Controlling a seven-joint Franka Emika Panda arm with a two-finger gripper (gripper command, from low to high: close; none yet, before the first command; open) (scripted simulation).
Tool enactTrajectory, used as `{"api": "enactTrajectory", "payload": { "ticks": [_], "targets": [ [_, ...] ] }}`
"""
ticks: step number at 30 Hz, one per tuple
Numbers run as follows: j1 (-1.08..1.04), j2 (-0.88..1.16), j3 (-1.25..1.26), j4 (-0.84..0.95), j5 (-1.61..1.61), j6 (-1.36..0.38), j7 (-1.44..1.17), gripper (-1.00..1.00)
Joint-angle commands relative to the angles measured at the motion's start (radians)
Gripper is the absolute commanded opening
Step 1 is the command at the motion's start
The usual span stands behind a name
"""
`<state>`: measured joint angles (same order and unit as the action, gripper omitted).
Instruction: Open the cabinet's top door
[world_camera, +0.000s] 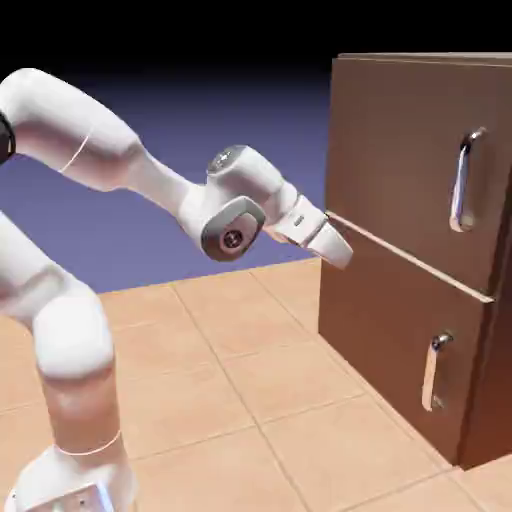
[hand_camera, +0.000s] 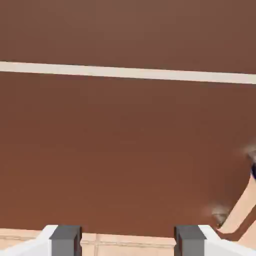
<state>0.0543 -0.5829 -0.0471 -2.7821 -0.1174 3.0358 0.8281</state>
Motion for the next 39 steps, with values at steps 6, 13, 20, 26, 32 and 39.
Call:
{"api": "enactTrajectory", "payload": {
  "ticks": [6,13,20,26,32,39],
  "targets": [
    [0.094,-0.029,-0.105,0.062,-0.261,-0.003,0.194,0.00],
    [0.204,-0.062,-0.227,0.134,-0.566,-0.006,0.420,0.00],
    [0.313,-0.096,-0.349,0.207,-0.870,-0.009,0.645,0.00],
    [0.407,-0.125,-0.454,0.269,-1.131,-0.012,0.839,0.00],
    [0.501,-0.154,-0.559,0.331,-1.392,-0.014,1.033,0.00],
    [0.611,-0.187,-0.681,0.403,-1.696,-0.017,1.259,0.00]
  ]
}}
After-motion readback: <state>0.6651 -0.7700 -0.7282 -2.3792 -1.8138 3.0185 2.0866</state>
